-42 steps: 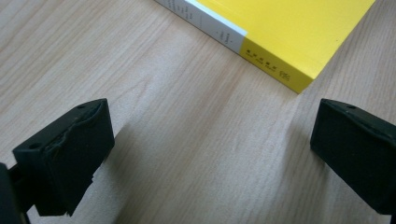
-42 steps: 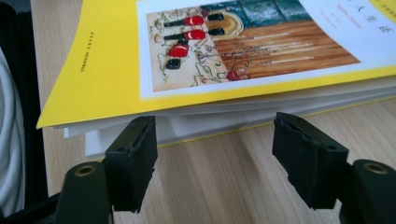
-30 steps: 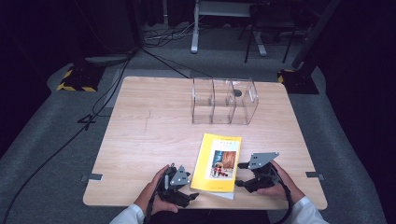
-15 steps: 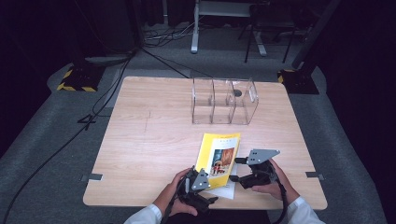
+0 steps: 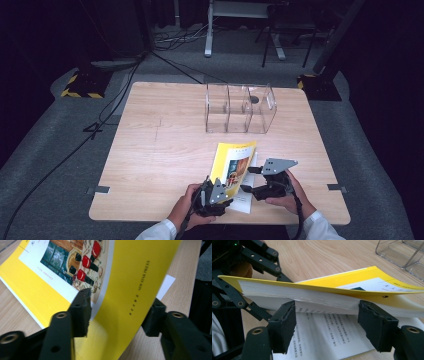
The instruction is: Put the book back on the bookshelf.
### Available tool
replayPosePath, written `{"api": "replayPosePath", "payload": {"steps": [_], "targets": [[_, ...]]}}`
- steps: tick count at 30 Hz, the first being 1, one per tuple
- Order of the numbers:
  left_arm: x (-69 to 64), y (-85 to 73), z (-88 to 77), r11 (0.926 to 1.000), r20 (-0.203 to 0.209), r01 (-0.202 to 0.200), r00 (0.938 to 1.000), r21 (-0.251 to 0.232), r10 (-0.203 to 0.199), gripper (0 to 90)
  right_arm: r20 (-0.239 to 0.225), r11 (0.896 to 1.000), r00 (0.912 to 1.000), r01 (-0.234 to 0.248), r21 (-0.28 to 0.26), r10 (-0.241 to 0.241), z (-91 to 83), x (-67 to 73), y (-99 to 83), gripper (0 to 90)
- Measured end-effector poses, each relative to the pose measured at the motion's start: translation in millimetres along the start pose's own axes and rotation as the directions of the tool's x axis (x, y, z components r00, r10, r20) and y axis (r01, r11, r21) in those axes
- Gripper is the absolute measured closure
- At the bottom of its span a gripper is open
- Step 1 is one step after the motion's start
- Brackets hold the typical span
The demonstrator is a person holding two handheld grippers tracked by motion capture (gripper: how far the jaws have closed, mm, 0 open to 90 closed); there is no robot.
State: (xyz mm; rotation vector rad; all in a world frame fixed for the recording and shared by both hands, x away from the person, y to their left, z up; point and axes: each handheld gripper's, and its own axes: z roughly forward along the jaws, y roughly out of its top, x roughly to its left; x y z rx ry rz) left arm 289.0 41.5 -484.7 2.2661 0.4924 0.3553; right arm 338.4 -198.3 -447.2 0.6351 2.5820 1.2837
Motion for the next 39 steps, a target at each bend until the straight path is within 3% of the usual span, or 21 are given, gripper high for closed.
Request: {"api": "replayPosePath", "payload": {"steps": [3,4,12,15,19,23,25,27,31,33,35,37,39], "targets": [[-1.3,0.5,-1.2,0.9995,-0.005,-0.032,0.9995,-0.001,0.032,55.5,-0.004,1.0,0.9999,-0.011,-0.009,0.011,0.4,-1.1,0.1,31.6],[-1.3,-0.1,-4.2,0.9991,-0.004,-0.043,0.9991,-0.008,0.043,62.7,0.003,1.0,0.9999,-0.011,-0.011,0.011,0.9,-1.5,-0.1,31.0],[7.9,-2.3,-18.7,0.998,-0.001,-0.052,0.9987,-0.037,0.052,75.9,-0.003,0.999,0.9997,-0.024,-0.035,0.023,-3.5,-4.4,-2.7,30.5],[16.1,-8.3,-28.9,0.9978,-0.014,-0.056,0.9984,-0.036,0.056,81.0,-0.015,0.999,0.9999,-0.002,-0.035,0.001,-6.6,-3.1,-4.5,29.2],[25.4,-17.3,-39.3,0.9978,-0.008,-0.06,0.9982,-0.028,0.059,82.6,-0.027,0.997,0.9993,0.024,-0.072,-0.026,-15.6,-2.6,-3.6,28.1],[31.2,-22.2,-45.8,0.9979,0.004,-0.062,0.998,-0.016,0.062,82.7,-0.025,0.993,0.9985,0.046,-0.11,-0.049,-22.3,-2.1,1.3,27.7],[35.5,-25.9,-48.9,0.9976,0.022,-0.07,0.9973,-0.004,0.07,82.4,-0.022,0.987,0.995,0.093,-0.134,-0.097,-26.2,-0.5,11.2,26.7],[37.1,-27.0,-50.0,0.9977,0.026,-0.068,0.9973,-0.004,0.068,82.2,-0.034,0.984,0.9937,0.1,-0.145,-0.106,-26.9,-0.1,14.7,26.7],[42.0,-30.1,-53.3,0.9975,0.042,-0.07,0.9966,-0.004,0.07,82.2,-0.082,0.977,0.9832,0.15,-0.15,-0.163,-19.1,4.5,27.5,26.0],[43.9,-31.3,-54.4,0.9975,0.049,-0.07,0.9963,-0.003,0.07,82.0,-0.1,0.976,0.9741,0.192,-0.107,-0.203,-6.0,8.8,31.6,25.5],[48.0,-32.7,-56.2,0.9978,0.064,-0.066,0.9958,-0.002,0.066,81.8,-0.076,0.97,0.9678,0.235,-0.064,-0.24,6.8,11.6,33.8,27.2],[49.8,-33.5,-57.0,0.9982,0.068,-0.06,0.9959,-0.002,0.06,81.7,-0.086,0.968,0.9645,0.246,-0.047,-0.25,11.6,12.5,34.7,27.0],[54.8,-36.4,-60.4,0.9981,0.072,-0.061,0.9955,0.001,0.061,81.4,-0.109,0.958,0.9522,0.284,-0.026,-0.285,20.0,14.7,35.0,27.5]]}}
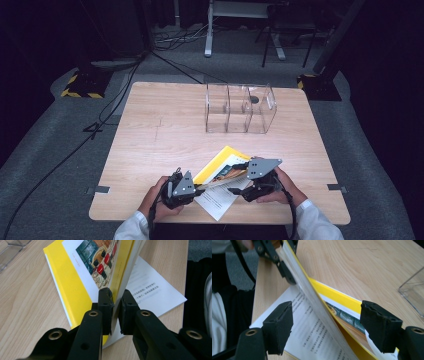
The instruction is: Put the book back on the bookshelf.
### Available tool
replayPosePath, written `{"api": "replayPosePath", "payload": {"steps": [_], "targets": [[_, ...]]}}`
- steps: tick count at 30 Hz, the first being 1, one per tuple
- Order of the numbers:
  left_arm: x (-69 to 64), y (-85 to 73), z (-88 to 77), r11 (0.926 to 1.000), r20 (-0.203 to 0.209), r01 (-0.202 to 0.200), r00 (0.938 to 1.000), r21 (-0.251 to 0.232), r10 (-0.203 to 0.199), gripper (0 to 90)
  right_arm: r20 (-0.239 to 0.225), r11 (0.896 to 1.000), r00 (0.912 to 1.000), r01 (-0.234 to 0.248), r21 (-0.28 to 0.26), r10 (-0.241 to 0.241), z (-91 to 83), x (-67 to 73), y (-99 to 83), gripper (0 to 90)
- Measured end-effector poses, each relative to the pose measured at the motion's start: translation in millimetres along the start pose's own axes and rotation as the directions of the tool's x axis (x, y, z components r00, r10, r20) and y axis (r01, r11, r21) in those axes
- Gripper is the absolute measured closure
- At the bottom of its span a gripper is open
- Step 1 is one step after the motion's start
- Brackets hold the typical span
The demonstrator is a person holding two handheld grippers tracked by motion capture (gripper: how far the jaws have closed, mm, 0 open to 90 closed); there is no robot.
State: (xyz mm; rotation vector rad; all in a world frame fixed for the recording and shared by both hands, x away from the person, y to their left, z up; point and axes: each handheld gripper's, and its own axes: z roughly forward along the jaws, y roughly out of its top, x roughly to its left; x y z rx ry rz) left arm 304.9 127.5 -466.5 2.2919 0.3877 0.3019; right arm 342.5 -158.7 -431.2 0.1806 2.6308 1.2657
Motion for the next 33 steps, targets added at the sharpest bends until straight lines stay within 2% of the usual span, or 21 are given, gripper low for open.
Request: {"api": "replayPosePath", "payload": {"steps": [2,4,6,7,8,9,10,12,13,16,17,18,19,20,23,24,26,27,29,30,33], "targets": [[3.7,-2.4,-2.3,1.0,0.006,0.007,1.0,-0.002,-0.007,80.7,0.005,0.999,0.9998,0.017,0.039,-0.017,7.7,-1.3,-2.6,27.9],[9.0,-5.8,-5.4,0.9999,0.016,0.015,0.9998,-0.004,-0.015,80.2,0.013,0.998,0.9999,0.01,0.054,-0.011,12.0,-3.8,-7.1,29.6],[12.9,-8.4,-8.2,0.9998,0.016,0.021,0.9997,0.005,-0.021,79.4,0.047,0.997,0.9989,0.003,0.078,-0.007,15.7,-7.6,-15.1,37.7],[12.9,-8.4,-8.2,0.9998,0.016,0.021,0.9997,0.005,-0.021,78.8,0.047,0.997,0.9989,0.003,0.078,-0.007,15.7,-7.6,-15.1,37.7],[14.5,-9.6,-9.3,0.9996,0.017,0.026,0.9995,0.009,-0.026,78.8,0.085,0.996,0.9963,0.004,0.094,-0.012,17.3,-10.4,-20.8,41.0],[16.8,-10.9,-10.7,0.9995,0.02,0.031,0.9993,0.009,-0.031,78.5,0.102,0.995,0.9947,-0.009,0.097,-0.001,17.5,-13.4,-25.7,44.5],[18.3,-11.7,-11.2,0.9995,0.025,0.031,0.9992,0.007,-0.031,78.2,0.089,0.996,0.9957,-0.034,0.082,0.026,16.2,-18.2,-32.0,48.6],[21.1,-13.5,-12.5,0.9994,0.03,0.035,0.9989,0.008,-0.035,77.9,0.078,0.998,0.9958,-0.052,0.048,0.048,12.9,-23.7,-41.5,54.7],[24.8,-14.7,-14.1,0.9992,0.019,0.039,0.999,0.01,-0.04,77.4,0.057,0.998,0.9968,-0.057,0.028,0.056,11.1,-28.7,-48.0,59.1],[30.6,-15.1,-15.6,0.999,-0.004,0.042,0.9991,0.015,-0.042,76.0,0.047,0.998,0.9973,-0.056,-0.019,0.057,10.5,-31.8,-55.9,64.0],[34.5,-15.2,-16.1,0.9989,-0.016,0.043,0.999,0.018,-0.042,75.3,0.05,0.998,0.9974,-0.051,-0.023,0.052,11.1,-31.4,-56.1,66.5],[41.8,-16.9,-15.7,0.9976,-0.03,0.069,0.9972,0.007,-0.069,74.5,0.064,0.999,0.9974,-0.032,-0.027,0.034,11.7,-29.8,-54.8,69.2],[41.8,-16.9,-15.7,0.9976,-0.03,0.069,0.9972,0.007,-0.069,73.2,0.079,1.0,0.9968,-0.012,-0.023,0.014,12.3,-27.0,-52.5,71.2],[49.4,-18.8,-15.8,0.9955,-0.064,0.095,0.9934,0.002,-0.095,71.8,0.094,1.0,0.9956,0.011,-0.018,-0.01,13.3,-24.8,-49.9,72.8],[56.2,-20.7,-16.0,0.9933,-0.084,0.115,0.9898,0.001,-0.115,68.6,0.101,1.0,0.9946,0.024,-0.015,-0.022,15.6,-20.8,-45.5,75.6],[59.8,-22.2,-17.0,0.9885,-0.106,0.151,0.9829,-0.005,-0.151,63.9,0.105,0.999,0.9941,0.031,-0.017,-0.029,17.6,-18.9,-42.5,77.1],[58.6,-22.2,-17.8,0.9858,-0.124,0.168,0.9782,-0.002,-0.167,56.6,0.11,0.999,0.9934,0.036,-0.017,-0.034,18.6,-17.5,-40.2,77.6],[58.6,-22.2,-17.8,0.9858,-0.124,0.168,0.9782,-0.002,-0.167,49.3,0.11,0.999,0.9934,0.036,-0.017,-0.034,18.6,-17.5,-40.2,77.6],[54.9,-20.0,-21.2,0.9867,-0.114,0.162,0.9801,-0.015,-0.163,47.7,0.11,0.999,0.9926,0.053,-0.003,-0.052,20.2,-15.8,-38.9,77.5],[52.5,-18.0,-23.0,0.9872,-0.124,0.159,0.9793,-0.017,-0.16,43.4,0.108,0.999,0.9927,0.054,0.004,-0.054,21.2,-14.7,-38.5,77.5],[44.1,-9.8,-28.8,0.9863,-0.12,0.158,0.9793,-0.045,-0.163,35.2,0.112,0.997,0.9911,0.069,0.019,-0.071,22.3,-12.6,-36.7,77.5]]}}
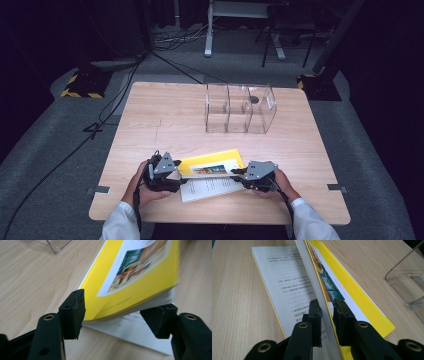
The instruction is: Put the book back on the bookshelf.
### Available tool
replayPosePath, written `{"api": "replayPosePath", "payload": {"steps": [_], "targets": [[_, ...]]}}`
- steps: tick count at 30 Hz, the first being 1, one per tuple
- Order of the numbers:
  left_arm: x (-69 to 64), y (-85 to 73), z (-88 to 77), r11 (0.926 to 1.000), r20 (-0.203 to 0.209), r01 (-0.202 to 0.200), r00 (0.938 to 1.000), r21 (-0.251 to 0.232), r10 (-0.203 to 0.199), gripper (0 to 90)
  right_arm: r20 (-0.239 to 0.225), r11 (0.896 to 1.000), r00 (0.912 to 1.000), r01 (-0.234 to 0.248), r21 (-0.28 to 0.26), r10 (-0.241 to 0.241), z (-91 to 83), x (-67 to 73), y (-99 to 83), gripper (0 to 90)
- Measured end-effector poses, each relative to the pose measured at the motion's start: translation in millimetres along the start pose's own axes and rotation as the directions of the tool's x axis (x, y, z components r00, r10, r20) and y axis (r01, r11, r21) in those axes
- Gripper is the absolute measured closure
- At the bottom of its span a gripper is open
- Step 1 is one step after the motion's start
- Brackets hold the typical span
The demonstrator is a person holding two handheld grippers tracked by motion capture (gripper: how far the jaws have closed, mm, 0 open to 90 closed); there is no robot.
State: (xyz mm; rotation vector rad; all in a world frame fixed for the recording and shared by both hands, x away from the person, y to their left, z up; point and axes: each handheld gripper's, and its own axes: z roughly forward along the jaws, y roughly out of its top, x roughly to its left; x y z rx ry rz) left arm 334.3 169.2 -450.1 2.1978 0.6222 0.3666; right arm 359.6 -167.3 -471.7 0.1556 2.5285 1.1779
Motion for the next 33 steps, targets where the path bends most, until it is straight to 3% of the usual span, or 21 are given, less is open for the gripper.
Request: {"api": "replayPosePath", "payload": {"steps": [5,9,14,17,19,22,25,29,32,33], "targets": [[-19.5,18.0,2.2,0.9999,-0.015,-0.008,0.9999,-0.01,0.008,27.5,0.006,1.0,1.0,-0.008,0.009,0.008,0.7,2.3,3.3,77.2],[-39.7,33.1,18.6,0.9976,-0.052,-0.048,0.9974,0.049,0.051,27.3,0.014,0.999,0.9998,0.015,0.037,-0.015,3.5,8.5,9.9,77.3],[-44.1,31.7,35.1,0.9915,-0.051,-0.061,0.9964,0.115,0.067,27.5,0.03,0.999,0.9992,0.027,0.045,-0.028,3.8,13.6,13.8,77.3],[-41.8,28.2,41.0,0.9891,-0.064,-0.042,0.9966,0.141,0.052,30.9,0.027,0.999,0.9994,0.023,0.046,-0.024,4.2,13.4,14.0,76.9],[-39.7,24.8,44.0,0.9848,-0.086,-0.043,0.9946,0.168,0.058,44.0,0.025,0.999,0.9994,0.021,0.046,-0.022,4.6,13.5,14.0,76.3],[-38.6,19.1,44.7,0.981,-0.099,-0.069,0.9912,0.181,0.088,58.1,0.031,0.998,0.9991,0.027,0.048,-0.028,5.3,14.2,14.9,75.6],[-39.9,17.2,42.9,0.9749,-0.101,-0.122,0.9846,0.186,0.143,65.3,0.032,0.999,0.9992,0.021,0.044,-0.022,5.7,14.2,15.2,74.8],[-36.1,13.7,41.5,0.977,-0.074,-0.131,0.9866,0.168,0.145,70.0,0.013,0.999,0.9994,-0.03,-0.013,0.031,2.2,7.2,10.2,66.4],[-33.7,12.4,40.0,0.9796,-0.065,-0.124,0.9886,0.158,0.136,71.2,0.024,0.998,0.9982,-0.055,-0.01,0.055,0.6,1.9,4.2,58.5],[-32.2,11.8,38.8,0.9796,-0.059,-0.128,0.9886,0.155,0.139,71.2,0.038,0.998,0.9969,-0.07,0.008,0.07,0.7,-5.7,-5.3,54.9]]}}
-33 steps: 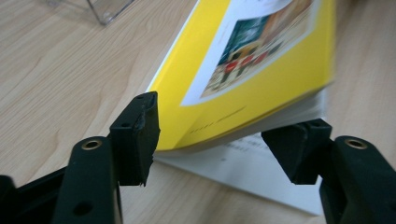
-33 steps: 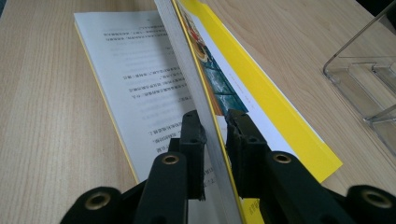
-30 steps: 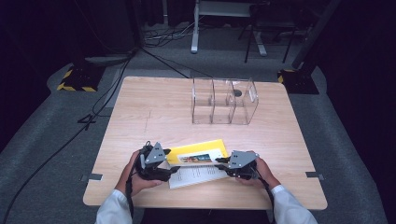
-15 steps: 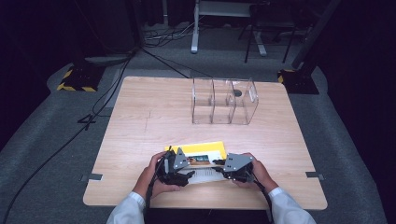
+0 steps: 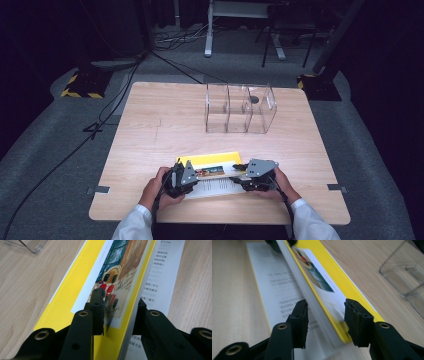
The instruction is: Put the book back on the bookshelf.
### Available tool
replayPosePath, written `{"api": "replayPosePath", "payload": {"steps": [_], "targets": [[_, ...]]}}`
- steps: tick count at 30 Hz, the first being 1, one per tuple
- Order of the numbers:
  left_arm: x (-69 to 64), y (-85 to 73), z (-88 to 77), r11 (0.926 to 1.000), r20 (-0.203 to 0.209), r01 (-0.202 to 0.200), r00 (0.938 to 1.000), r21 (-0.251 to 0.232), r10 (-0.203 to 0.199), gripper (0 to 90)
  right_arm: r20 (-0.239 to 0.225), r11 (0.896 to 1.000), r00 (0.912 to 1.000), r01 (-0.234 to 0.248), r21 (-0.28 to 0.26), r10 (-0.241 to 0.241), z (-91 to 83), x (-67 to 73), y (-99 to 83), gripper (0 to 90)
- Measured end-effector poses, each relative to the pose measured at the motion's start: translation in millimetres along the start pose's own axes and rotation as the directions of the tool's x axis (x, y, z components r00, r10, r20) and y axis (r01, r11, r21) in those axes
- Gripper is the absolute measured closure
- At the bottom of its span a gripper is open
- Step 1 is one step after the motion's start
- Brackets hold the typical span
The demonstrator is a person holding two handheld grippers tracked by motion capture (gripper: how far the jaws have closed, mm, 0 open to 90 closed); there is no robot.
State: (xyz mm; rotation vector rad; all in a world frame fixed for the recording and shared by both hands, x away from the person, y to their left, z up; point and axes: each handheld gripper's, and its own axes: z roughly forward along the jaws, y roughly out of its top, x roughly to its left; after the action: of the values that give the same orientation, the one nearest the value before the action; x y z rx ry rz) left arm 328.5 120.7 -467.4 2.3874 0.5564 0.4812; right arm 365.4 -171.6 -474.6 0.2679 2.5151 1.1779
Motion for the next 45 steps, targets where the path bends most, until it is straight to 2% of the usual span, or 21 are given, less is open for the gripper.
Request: {"api": "replayPosePath", "payload": {"steps": [3,6,9,10,12,13,14,16,17,21,22,25,29,31,34,35,36,37,40,42,45], "targets": [[3.7,-4.3,-2.5,0.9998,0.017,0.008,0.9998,-0.016,-0.008,71.2,0.006,1.0,0.9996,-0.028,0.001,0.028,0.8,-5.5,-5.5,54.5],[8.8,-7.7,-5.3,0.9992,0.033,0.023,0.9992,-0.031,-0.022,71.4,-0.016,0.998,0.9992,-0.037,-0.044,0.037,-0.8,-12.0,-11.9,63.6],[13.6,-10.2,-8.7,0.9981,0.045,0.043,0.9982,-0.044,-0.041,71.2,-0.002,0.998,0.9999,0.011,-0.068,-0.011,-4.2,-9.1,-8.8,70.3],[15.0,-11.4,-9.5,0.9979,0.049,0.045,0.9979,-0.046,-0.042,70.4,0.008,0.997,0.9989,0.046,-0.063,-0.046,-4.8,-5.4,-6.0,71.7],[19.1,-14.8,-11.2,0.9965,0.055,0.07,0.9962,-0.046,-0.067,65.9,0.003,0.995,0.996,0.09,-0.053,-0.09,-5.1,1.4,-2.0,74.8],[19.1,-14.8,-11.2,0.9965,0.055,0.07,0.9962,-0.046,-0.067,63.5,0.003,0.995,0.996,0.09,-0.053,-0.09,-5.1,1.4,-2.0,74.8],[21.1,-16.0,-12.2,0.9959,0.055,0.08,0.9954,-0.042,-0.078,61.5,-0.003,0.992,0.9926,0.121,-0.046,-0.121,-4.8,6.4,1.4,76.8],[22.1,-16.8,-14.2,0.9963,0.043,0.075,0.9963,-0.041,-0.074,60.4,-0.006,0.991,0.9916,0.129,-0.044,-0.129,-4.8,7.8,2.5,77.3],[22.0,-16.5,-14.8,0.9959,0.038,0.081,0.9962,-0.042,-0.079,55.6,-0.007,0.99,0.9909,0.134,-0.044,-0.134,-4.9,9.6,4.1,77.7],[14.9,-6.2,-16.3,0.9981,0.009,0.059,0.9982,-0.017,-0.059,47.5,-0.004,0.988,0.989,0.147,-0.037,-0.148,-5.1,12.4,7.5,78.3],[9.8,1.0,-16.0,0.9981,0.029,0.054,0.9982,-0.028,-0.053,44.0,0.0,0.988,0.9885,0.151,-0.028,-0.151,-5.2,13.7,9.0,78.2],[2.7,9.0,-13.0,0.9987,0.019,0.045,0.9988,-0.025,-0.044,38.6,0.0,0.988,0.9887,0.15,-0.025,-0.15,-5.1,14.8,10.5,78.3],[-6.2,19.2,-4.9,0.9987,0.002,0.051,0.9987,-0.007,-0.051,37.8,0.003,0.987,0.9872,0.159,-0.026,-0.159,-6.1,18.5,16.2,78.7],[-8.4,21.0,-2.5,0.9985,-0.005,0.054,0.9985,-0.004,-0.054,38.3,0.003,0.987,0.9872,0.159,-0.023,-0.159,-6.3,20.0,18.1,78.7],[-12.4,22.1,-1.2,0.9994,-0.068,0.026,0.9974,0.025,-0.024,51.3,0.007,0.988,0.9877,0.156,-0.016,-0.156,-6.8,21.5,21.1,78.7],[-12.6,22.0,-1.5,0.9994,-0.066,0.026,0.9975,0.024,-0.024,53.0,0.007,0.988,0.9883,0.153,-0.013,-0.152,-7.2,22.0,22.0,78.7],[-14.9,22.0,-2.3,0.9997,-0.061,-0.005,0.9981,0.024,0.007,60.0,0.013,0.989,0.989,0.148,-0.013,-0.148,-7.6,22.1,23.6,78.5],[-14.9,22.0,-2.3,0.9997,-0.061,-0.005,0.9981,0.024,0.007,64.0,0.013,0.989,0.989,0.148,-0.013,-0.148,-7.6,22.1,23.6,78.5],[-21.8,22.8,-2.0,0.9966,-0.081,-0.075,0.9937,0.035,0.078,70.8,0.02,0.99,0.9895,0.144,-0.007,-0.143,-7.5,23.1,25.0,77.8],[-21.8,21.7,-3.3,0.9957,-0.086,-0.09,0.9921,0.021,0.092,74.8,0.019,0.992,0.9915,0.129,-0.012,-0.128,-8.0,22.8,25.5,76.4],[-19.5,18.3,-4.6,0.9965,-0.073,-0.083,0.994,-0.01,0.082,76.4,-0.005,0.996,0.9976,0.069,-0.057,-0.07,-11.6,18.3,25.0,69.9]]}}
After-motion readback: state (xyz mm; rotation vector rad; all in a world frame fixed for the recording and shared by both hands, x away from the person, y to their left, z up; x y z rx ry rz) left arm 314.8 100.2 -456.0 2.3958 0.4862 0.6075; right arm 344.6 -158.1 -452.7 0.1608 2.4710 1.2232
